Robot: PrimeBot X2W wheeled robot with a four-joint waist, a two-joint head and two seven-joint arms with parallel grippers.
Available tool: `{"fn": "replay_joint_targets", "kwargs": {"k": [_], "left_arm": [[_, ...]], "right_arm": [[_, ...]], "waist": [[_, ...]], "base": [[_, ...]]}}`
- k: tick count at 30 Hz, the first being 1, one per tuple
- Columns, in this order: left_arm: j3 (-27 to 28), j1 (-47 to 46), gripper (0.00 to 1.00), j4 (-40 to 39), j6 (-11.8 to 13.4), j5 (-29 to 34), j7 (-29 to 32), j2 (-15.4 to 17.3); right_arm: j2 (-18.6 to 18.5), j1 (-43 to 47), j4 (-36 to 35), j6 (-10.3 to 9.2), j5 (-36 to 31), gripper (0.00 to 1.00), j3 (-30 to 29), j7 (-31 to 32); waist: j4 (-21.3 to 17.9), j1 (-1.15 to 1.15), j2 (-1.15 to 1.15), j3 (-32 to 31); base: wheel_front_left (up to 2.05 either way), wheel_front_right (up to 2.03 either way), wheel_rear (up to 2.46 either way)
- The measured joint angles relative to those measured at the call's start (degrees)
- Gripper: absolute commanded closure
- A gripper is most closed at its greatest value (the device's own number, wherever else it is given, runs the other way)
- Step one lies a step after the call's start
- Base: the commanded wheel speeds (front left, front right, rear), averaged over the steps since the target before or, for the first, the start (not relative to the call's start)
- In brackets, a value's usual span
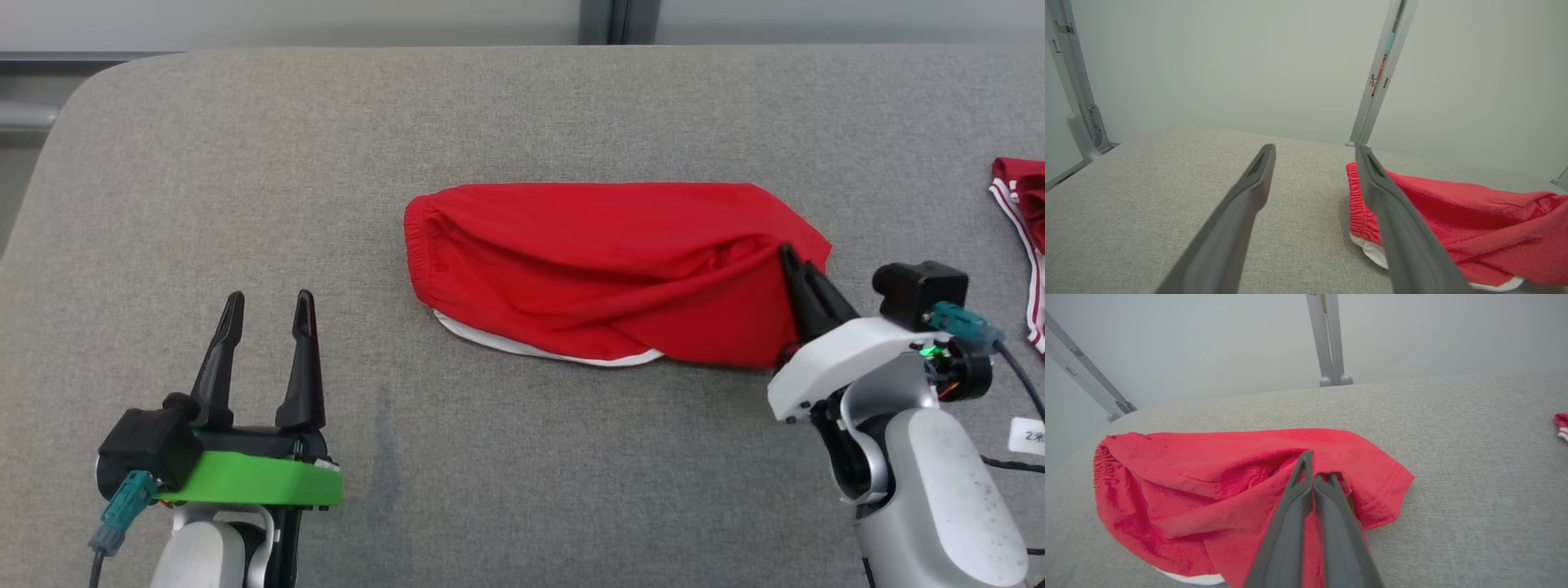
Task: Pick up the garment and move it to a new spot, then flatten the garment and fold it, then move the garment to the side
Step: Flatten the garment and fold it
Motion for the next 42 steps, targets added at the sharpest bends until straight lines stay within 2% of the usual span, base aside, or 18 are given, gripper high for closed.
{"fn": "replay_joint_targets", "kwargs": {"k": [3, 7, 13, 19, 23, 24, 25, 26, 33, 37, 42], "left_arm": [[-0.02, 0.0, 0.0, -0.35, 0.0, 0.01, 0.0, -0.04], [-0.52, -0.26, 0.0, -0.7, 0.0, 0.03, 0.0, -0.15], [-2.13, -2.27, 0.0, -1.09, 0.0, 0.07, 0.0, -0.15], [-3.15, -4.16, 0.0, -1.3, -0.04, -0.01, 0.0, -0.14], [-3.42, -5.11, 0.0, -1.11, -0.04, -0.01, 0.0, -0.23], [-3.38, -5.33, 0.0, -1.0, -0.04, 0.0, 0.0, -0.26], [-3.39, -5.52, 0.0, -0.86, -0.04, 0.02, 0.0, -0.3], [-3.43, -5.71, 0.0, -0.69, -0.04, 0.05, 0.0, -0.35], [-2.64, -6.03, 0.0, 0.6, -0.04, 0.56, 0.0, -0.6], [-1.82, -5.78, 0.0, 1.18, -0.04, 0.67, 0.0, -0.51], [-0.81, -4.32, 0.0, 2.25, -0.04, 0.76, 0.0, -0.32]], "right_arm": [[-0.01, -0.47, -4.56, 0.0, -0.89, 1.0, -1.63, 1.82], [-0.75, -5.71, -4.87, 0.01, -3.96, 1.0, -2.12, 6.67], [-2.98, -15.63, 3.05, -0.01, -2.45, 1.0, -2.97, 10.72], [-4.34, -23.5, 11.88, -0.01, -2.12, 1.0, -4.1, 10.31], [-5.2, -26.92, 17.78, -0.01, -2.24, 1.0, -4.48, 7.8], [-5.43, -27.67, 19.26, -0.01, -2.57, 0.86, -4.65, 6.76], [-5.55, -28.24, 20.59, -0.01, -2.81, 0.41, -4.72, 5.69], [-5.49, -28.59, 21.68, -0.01, -2.68, 0.0, -4.91, 4.88], [-5.43, -28.62, 26.54, -0.01, -2.74, 0.0, -4.17, -0.55], [-5.17, -24.88, 25.82, -0.01, -2.15, 0.0, -4.99, -3.39], [-4.45, -18.14, 21.54, -0.01, -2.4, 0.0, -5.48, -6.66]], "waist": [[-0.13, 0.0, 0.0, 0.27], [-0.18, 0.0, 0.0, 1.16], [1.02, 0.0, 0.0, 2.88], [2.95, 0.0, 0.0, 5.09], [4.28, 0.0, 0.0, 6.47], [4.56, 0.0, 0.0, 6.78], [4.79, 0.0, 0.0, 7.04], [4.94, 0.0, 0.0, 7.21], [4.32, 0.0, 0.0, 6.47], [3.02, 0.0, 0.0, 4.87], [1.19, 0.0, 0.0, 2.41]], "base": [[0.0, 0.0, 0.0], [0.0, 0.0, 0.0], [0.0, 0.0, 0.0], [0.0, 0.0, 0.0], [0.0, 0.0, 0.0], [0.0, 0.0, 0.0], [0.0, 0.0, 0.0], [0.0, 0.0, 0.0], [0.0, 0.0, 0.0], [0.0, 0.0, 0.0], [0.0, 0.0, 0.0]]}}
